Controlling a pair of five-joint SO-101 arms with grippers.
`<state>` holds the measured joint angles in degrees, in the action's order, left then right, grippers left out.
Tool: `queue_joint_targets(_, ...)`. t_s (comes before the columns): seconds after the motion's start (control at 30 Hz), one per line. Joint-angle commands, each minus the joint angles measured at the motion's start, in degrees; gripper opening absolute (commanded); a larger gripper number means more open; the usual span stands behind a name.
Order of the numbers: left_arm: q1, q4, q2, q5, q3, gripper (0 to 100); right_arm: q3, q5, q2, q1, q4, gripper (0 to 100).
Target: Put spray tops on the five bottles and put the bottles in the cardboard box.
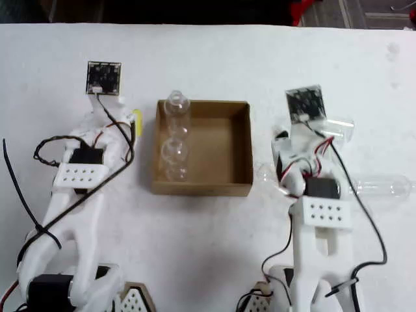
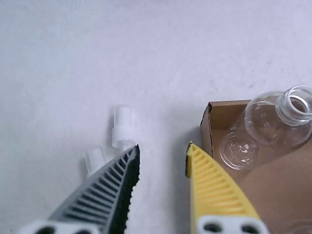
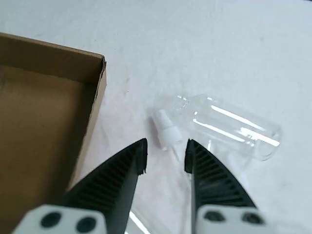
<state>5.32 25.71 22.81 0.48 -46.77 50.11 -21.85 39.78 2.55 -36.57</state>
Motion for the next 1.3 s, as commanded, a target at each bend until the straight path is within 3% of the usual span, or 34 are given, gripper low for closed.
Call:
queue_joint_targets(0.0,0.3,-1.5,0.2,0.6,0.5,15,-11.1,-7.4,-3.6,4.4,-2.7,10.9)
queue_joint_targets(0.13,0.2,-1.5,0.2,0.6,0.6,15,-24.9,-11.6,-12.6,7.4,-9.8,11.0)
queue_joint_targets(0.27,0.5,-1.5,0.2,0.6,0.6,15,-36.1,-22.7,-22.8,5.9,-17.2,11.0)
queue_joint_targets(0.6,0.5,-1.4,0.1,0.6,0.4,15,-47.5,-45.4,-38.4,2.0,-25.5,11.0)
queue_joint_targets(1.03,0.5,-1.5,0.1,0.6,0.4,15,-65.1,-48.1,-58.6,1.8,-29.1,10.8)
queue_joint_targets(1.27,0.2,-1.5,0.1,0.4,0.5,15,-77.4,-54.9,-69.1,1.3,-37.9,10.8)
